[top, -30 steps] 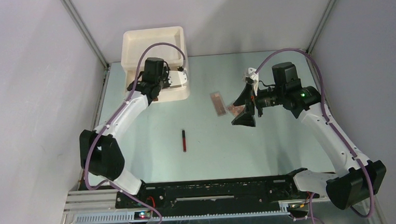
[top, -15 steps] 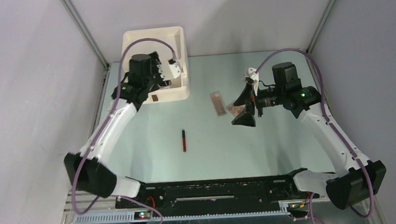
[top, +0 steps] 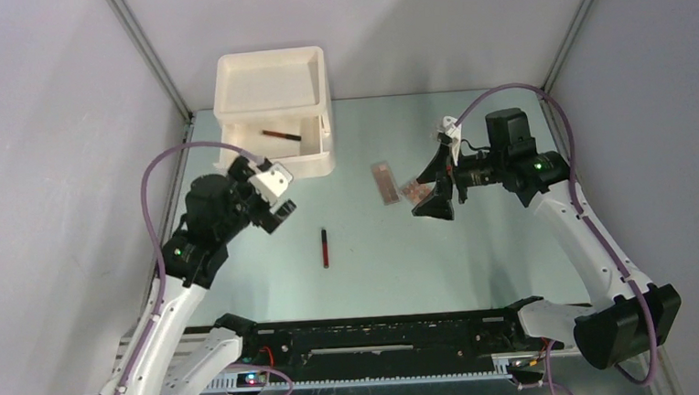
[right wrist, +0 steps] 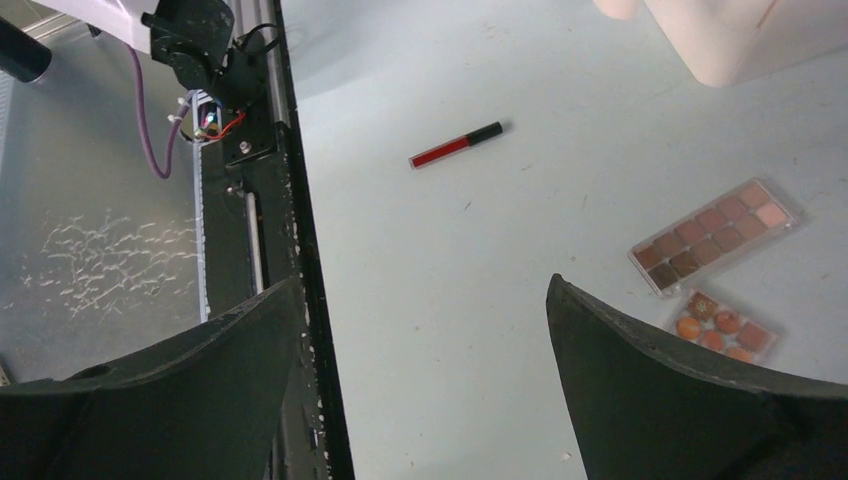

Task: Organize the makeup
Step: Pick up the lipstick at the center of the board.

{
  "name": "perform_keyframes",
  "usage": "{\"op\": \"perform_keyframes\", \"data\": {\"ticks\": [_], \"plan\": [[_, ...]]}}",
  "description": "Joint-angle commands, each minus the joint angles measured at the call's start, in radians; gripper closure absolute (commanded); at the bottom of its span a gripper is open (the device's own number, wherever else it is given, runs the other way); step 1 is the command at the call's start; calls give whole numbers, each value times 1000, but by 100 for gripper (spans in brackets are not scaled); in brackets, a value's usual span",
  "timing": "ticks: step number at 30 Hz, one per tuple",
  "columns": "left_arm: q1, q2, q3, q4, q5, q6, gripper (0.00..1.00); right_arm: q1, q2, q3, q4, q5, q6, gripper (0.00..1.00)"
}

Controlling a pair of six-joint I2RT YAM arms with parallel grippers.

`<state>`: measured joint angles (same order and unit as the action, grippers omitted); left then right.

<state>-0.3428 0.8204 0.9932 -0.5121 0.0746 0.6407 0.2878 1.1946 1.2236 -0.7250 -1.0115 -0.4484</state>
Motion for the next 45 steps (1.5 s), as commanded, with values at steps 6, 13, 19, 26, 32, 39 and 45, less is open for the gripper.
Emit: {"op": "perform_keyframes", "data": {"ticks": [6,13,19,26,32,39,45], "plan": [[-76,-136,-304,71,274,-283,0,-53,12,-1,-7,-3,-20,0],[-148,2,-359,167,234,-418,0,-73,37,0,-13,0,-27,0],[-194,118,-389,233,149,-497,3,-80,59,-1,-16,16,-35,0],[-269,269,-332,227,11,-536,7,-94,80,-1,-20,29,-44,0],[-277,374,-254,169,-5,-655,9,-97,91,-1,-21,42,-51,0],[-295,450,-235,171,-8,-721,16,-102,107,-1,-23,50,-57,0],[-301,491,-234,183,-45,-764,21,-102,115,0,-25,56,-62,0]]}}
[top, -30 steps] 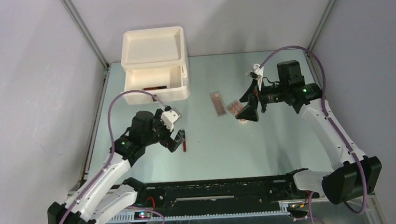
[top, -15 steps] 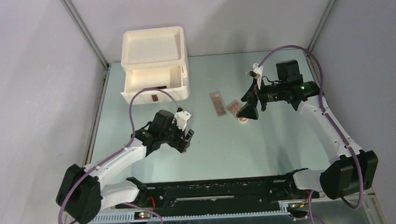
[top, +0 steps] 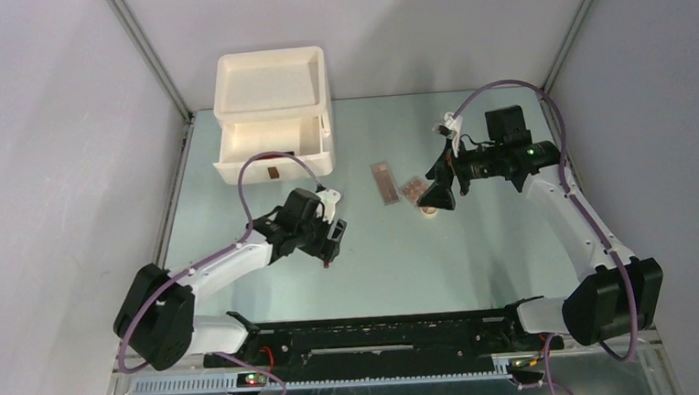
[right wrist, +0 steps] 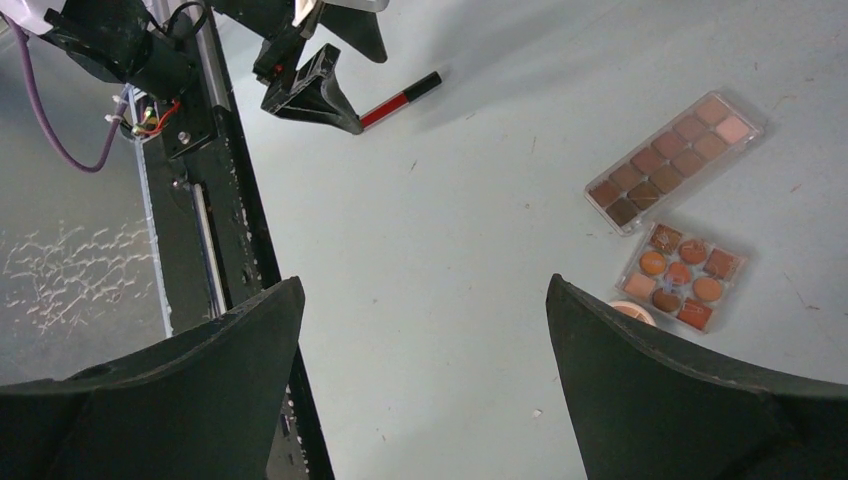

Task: Organize the makeup
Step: Pick up the lipstick at the center of the board.

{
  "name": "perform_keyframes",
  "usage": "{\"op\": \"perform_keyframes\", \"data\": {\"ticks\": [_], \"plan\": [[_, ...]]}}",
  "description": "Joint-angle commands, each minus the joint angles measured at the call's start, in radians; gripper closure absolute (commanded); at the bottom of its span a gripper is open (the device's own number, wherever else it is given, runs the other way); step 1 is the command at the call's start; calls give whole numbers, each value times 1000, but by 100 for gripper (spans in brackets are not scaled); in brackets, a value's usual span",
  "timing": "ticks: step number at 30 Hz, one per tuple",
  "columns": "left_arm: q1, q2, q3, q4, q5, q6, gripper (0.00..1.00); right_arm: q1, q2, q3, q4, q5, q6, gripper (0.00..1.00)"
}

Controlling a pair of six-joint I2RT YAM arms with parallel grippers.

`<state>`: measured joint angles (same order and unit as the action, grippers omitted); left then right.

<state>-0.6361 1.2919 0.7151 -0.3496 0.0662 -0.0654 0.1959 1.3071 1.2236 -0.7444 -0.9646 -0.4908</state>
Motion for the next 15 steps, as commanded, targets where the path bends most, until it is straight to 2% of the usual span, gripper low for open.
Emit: {"op": "perform_keyframes", "data": {"ticks": [1,15], "plan": [[-9,28,45,18,-39,-65,22,-10,4,-1,-6,10,-21,0],[-16,151,81,-7,-52,-106,35,-13,21,-1,-11,27,-32,0]]}}
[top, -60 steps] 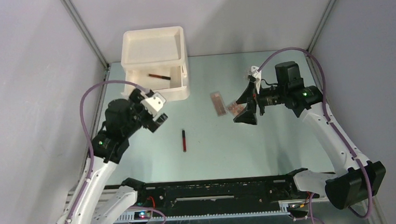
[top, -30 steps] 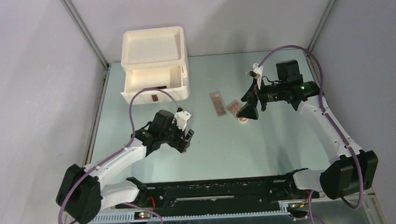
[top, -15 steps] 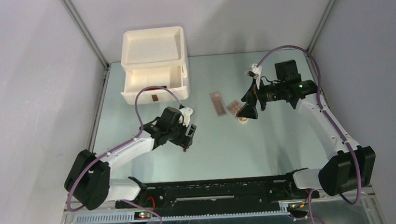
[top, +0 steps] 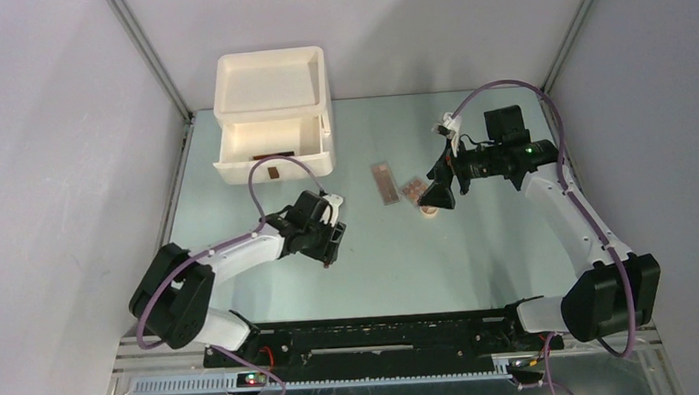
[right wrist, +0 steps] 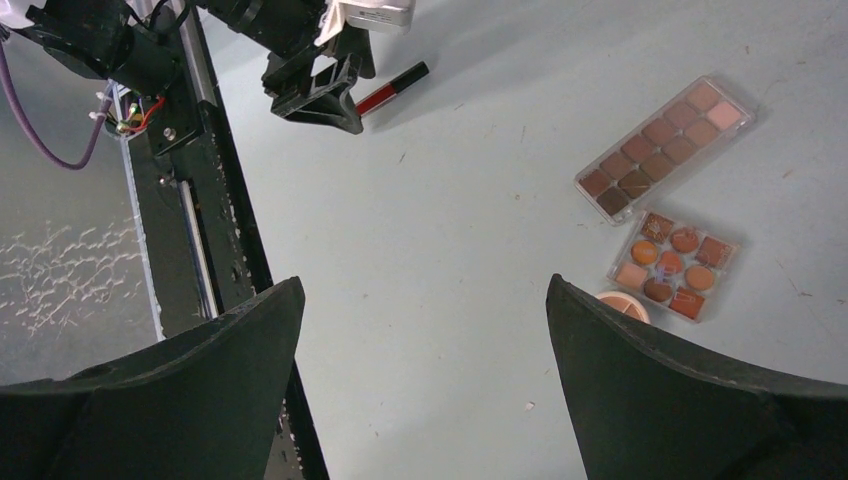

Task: Organize the makeup
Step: Pick up the lipstick at the center of the board.

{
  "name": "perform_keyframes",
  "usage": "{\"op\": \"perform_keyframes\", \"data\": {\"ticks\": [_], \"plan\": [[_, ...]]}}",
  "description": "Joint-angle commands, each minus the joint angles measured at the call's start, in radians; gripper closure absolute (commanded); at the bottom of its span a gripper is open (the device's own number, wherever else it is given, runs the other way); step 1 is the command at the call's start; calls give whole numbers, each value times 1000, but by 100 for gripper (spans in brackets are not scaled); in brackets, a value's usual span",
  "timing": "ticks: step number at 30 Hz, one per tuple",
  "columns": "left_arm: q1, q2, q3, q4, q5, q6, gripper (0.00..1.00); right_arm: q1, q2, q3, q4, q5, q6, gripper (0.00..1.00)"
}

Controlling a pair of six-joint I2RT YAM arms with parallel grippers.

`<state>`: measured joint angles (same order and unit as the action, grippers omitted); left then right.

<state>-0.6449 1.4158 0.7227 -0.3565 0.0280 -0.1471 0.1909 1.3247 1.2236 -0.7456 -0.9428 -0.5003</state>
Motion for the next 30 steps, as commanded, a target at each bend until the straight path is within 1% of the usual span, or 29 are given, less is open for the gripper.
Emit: {"op": "perform_keyframes", "data": {"ticks": [1,6,12,17,22,26,30], "plan": [[-9,42,79,-7,-14,-26,36,-8,5,-1,-10,3,-24,0],[-12,69,94,-15,-2,-20,43,-8,9,1,-14,-1,-28,0],[-46,79,93,-9,-4,-10,52,-8,5,0,-18,-3,-31,0],[-46,107,101,-7,13,-5,58,-8,4,1,-18,-7,-34,0],[-59,136,111,-9,34,5,68,-8,2,1,-23,-11,-37,0],[-67,121,115,-9,36,23,78,-8,-2,1,-24,-12,-40,0],[-71,73,119,-8,46,59,84,-9,-8,1,-27,-13,-43,0]]}}
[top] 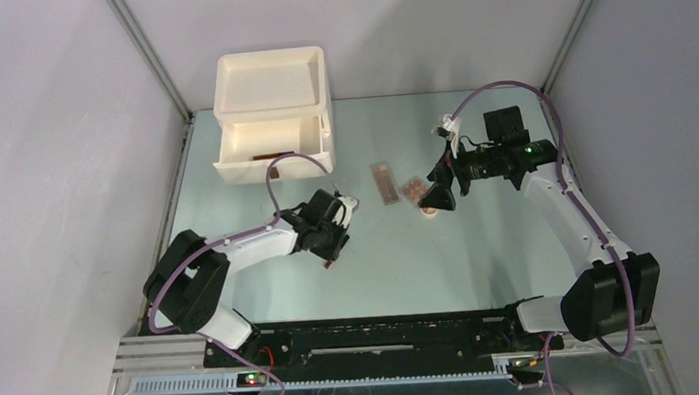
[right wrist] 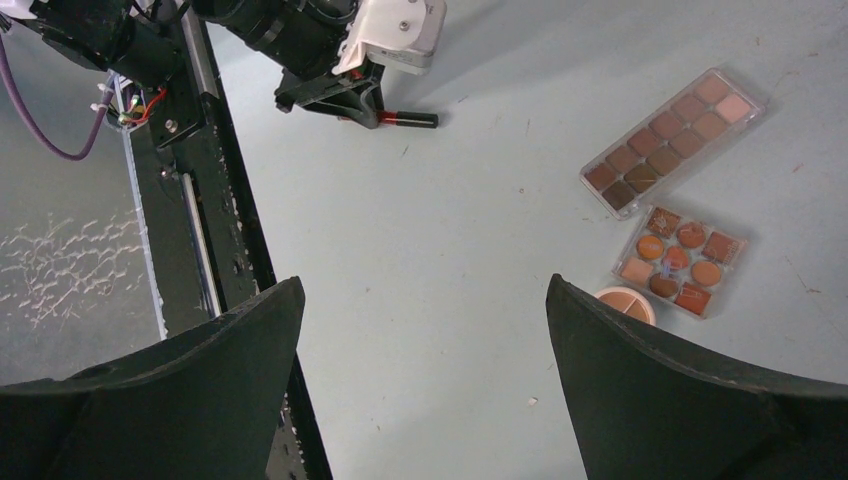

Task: Organize the makeup
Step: Pick up the lipstick at the center of the board, then place the lipstick in the drawer.

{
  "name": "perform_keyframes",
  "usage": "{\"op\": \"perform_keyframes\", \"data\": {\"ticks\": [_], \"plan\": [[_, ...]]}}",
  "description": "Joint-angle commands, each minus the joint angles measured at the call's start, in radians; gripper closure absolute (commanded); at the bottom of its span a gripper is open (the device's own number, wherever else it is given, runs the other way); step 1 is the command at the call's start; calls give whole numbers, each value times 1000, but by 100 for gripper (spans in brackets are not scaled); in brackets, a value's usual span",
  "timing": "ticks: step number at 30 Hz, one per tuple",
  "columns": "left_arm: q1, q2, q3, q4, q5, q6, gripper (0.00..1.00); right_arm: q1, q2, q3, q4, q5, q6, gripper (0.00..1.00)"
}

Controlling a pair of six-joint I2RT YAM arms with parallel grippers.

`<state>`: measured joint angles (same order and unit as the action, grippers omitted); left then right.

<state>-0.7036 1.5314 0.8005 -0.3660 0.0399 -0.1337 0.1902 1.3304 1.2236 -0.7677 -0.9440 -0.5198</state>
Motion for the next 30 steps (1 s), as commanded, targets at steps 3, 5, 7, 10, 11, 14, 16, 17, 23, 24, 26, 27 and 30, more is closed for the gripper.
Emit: {"op": "perform_keyframes", "data": {"ticks": [3,5,7,10,11,14,16,17,23,24,26,27,30], "plan": [[-13,-92,57,-3,91,90,89,-8,-23,1,-5,-11,-26,0],[-16,-119,91,-35,140,144,91,-8,-31,2,-5,-12,-26,0],[-24,-138,130,-95,171,235,93,-8,-39,1,-4,-12,-25,0],[-30,-173,198,-191,173,351,99,-8,-52,1,-2,-16,-20,0],[-30,-186,220,-220,162,392,100,-7,-58,0,0,-18,-17,0],[-28,-242,277,-287,98,488,100,-8,-77,0,8,-17,-6,1],[-29,-288,320,-318,56,535,100,-8,-89,1,15,-12,6,1],[-28,-308,345,-331,32,559,100,-8,-93,0,18,-11,11,1],[-16,-379,506,-403,-141,739,100,-8,-120,1,29,-10,28,1],[-10,-384,520,-399,-167,766,100,-8,-125,1,28,-12,28,1],[4,-391,543,-394,-203,826,100,-8,-132,0,29,-14,27,1],[11,-393,552,-389,-221,869,100,-8,-134,0,28,-15,27,1],[46,-388,578,-374,-244,972,100,-8,-134,0,26,-21,27,1]]}}
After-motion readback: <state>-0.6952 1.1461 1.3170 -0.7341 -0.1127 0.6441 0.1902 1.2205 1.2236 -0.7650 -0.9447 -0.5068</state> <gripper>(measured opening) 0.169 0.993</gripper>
